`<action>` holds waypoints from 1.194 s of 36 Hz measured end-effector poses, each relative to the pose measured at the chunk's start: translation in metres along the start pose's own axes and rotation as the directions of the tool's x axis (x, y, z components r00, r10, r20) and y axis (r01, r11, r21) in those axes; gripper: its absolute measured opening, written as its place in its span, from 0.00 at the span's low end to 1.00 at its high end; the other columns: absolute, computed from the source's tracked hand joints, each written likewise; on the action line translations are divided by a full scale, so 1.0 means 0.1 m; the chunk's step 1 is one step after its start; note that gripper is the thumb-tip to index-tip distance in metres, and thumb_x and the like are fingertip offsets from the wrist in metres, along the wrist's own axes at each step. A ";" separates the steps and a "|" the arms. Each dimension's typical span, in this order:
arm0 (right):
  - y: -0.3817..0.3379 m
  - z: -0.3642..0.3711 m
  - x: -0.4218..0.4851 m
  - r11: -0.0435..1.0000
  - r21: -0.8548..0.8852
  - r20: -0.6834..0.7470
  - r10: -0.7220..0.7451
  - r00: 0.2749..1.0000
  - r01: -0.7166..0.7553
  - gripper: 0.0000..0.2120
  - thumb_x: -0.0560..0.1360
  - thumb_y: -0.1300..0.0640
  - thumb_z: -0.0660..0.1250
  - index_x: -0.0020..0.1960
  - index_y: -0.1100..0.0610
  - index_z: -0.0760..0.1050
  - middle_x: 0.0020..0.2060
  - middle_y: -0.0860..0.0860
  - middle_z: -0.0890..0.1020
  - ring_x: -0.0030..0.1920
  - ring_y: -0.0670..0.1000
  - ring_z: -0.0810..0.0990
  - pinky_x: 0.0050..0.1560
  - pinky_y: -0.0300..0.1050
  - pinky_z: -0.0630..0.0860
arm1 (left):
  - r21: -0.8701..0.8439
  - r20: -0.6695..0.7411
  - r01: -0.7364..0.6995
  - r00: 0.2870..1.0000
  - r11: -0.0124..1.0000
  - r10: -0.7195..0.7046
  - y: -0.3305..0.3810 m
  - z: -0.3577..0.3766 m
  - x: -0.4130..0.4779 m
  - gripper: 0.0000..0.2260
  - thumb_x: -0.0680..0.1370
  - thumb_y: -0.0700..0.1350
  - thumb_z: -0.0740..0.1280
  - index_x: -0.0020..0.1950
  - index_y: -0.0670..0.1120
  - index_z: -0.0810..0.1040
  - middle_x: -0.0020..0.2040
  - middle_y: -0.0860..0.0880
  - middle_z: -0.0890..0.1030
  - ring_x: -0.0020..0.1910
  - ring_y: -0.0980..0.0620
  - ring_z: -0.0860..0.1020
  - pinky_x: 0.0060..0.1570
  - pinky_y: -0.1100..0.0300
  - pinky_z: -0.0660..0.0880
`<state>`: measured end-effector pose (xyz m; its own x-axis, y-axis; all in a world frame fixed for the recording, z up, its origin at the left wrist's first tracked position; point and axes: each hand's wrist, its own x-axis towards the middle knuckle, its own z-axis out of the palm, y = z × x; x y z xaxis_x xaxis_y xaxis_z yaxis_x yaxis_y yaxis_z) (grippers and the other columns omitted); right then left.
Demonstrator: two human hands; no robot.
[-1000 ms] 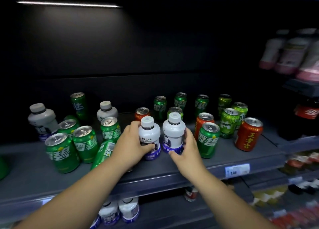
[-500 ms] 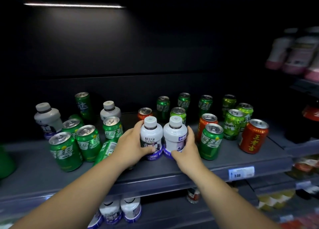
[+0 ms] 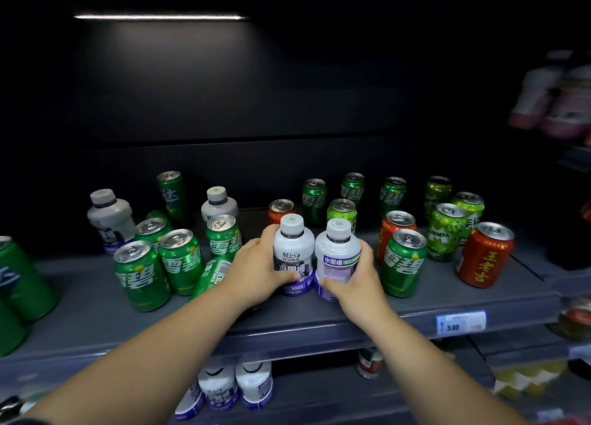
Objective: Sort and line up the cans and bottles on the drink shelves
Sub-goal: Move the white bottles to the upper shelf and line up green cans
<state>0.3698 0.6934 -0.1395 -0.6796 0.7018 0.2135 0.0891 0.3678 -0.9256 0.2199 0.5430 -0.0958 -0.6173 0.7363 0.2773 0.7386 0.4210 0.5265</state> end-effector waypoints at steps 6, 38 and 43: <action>-0.31 -0.15 -0.10 0.995 0.091 -0.051 -0.044 0.998 0.048 0.38 0.60 0.59 0.85 0.65 0.47 0.72 0.55 0.41 0.83 0.52 0.37 0.82 0.53 0.35 0.77 | -0.198 -0.083 -0.081 0.994 0.977 0.066 0.18 -0.27 -0.09 0.40 0.67 0.53 0.78 0.71 0.64 0.58 0.61 0.59 0.78 0.60 0.54 0.77 0.59 0.53 0.75; -3.94 0.60 -1.02 0.796 0.324 -0.220 -0.462 0.859 0.511 0.32 0.63 0.59 0.83 0.61 0.53 0.71 0.54 0.51 0.84 0.53 0.49 0.85 0.57 0.53 0.82 | -0.341 -0.420 -0.491 0.842 0.802 0.338 0.59 -3.75 -1.27 0.31 0.67 0.49 0.80 0.65 0.57 0.70 0.55 0.53 0.83 0.53 0.56 0.83 0.55 0.53 0.79; -4.31 0.47 -0.94 0.787 0.217 -0.270 -0.520 0.810 0.578 0.30 0.66 0.59 0.82 0.57 0.46 0.67 0.53 0.47 0.80 0.53 0.45 0.82 0.55 0.48 0.80 | -0.263 -0.463 -0.506 0.813 0.821 0.353 0.79 -4.05 -1.19 0.29 0.70 0.48 0.79 0.66 0.56 0.70 0.55 0.57 0.82 0.52 0.61 0.81 0.56 0.53 0.79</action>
<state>0.3613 0.4400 0.2245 -0.4004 0.5417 0.7390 -0.4807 0.5624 -0.6727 0.2421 0.2746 0.2382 -0.3667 0.5016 0.7835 0.8478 -0.1667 0.5035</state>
